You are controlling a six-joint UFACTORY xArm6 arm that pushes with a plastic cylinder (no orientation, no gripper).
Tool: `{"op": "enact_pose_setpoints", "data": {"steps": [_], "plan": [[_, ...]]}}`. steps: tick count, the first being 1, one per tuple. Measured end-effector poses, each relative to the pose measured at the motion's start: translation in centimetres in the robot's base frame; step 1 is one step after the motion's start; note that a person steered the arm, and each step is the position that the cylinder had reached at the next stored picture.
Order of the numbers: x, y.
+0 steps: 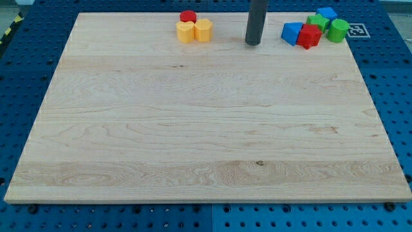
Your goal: Move red circle left a bit
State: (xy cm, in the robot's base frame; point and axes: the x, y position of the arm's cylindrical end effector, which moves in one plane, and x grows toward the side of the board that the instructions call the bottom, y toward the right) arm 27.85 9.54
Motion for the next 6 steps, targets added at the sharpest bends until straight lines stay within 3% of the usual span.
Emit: {"op": "enact_pose_setpoints", "data": {"steps": [5, 6], "plan": [[-2.5, -3.7], [-4.6, -6.7]]}}
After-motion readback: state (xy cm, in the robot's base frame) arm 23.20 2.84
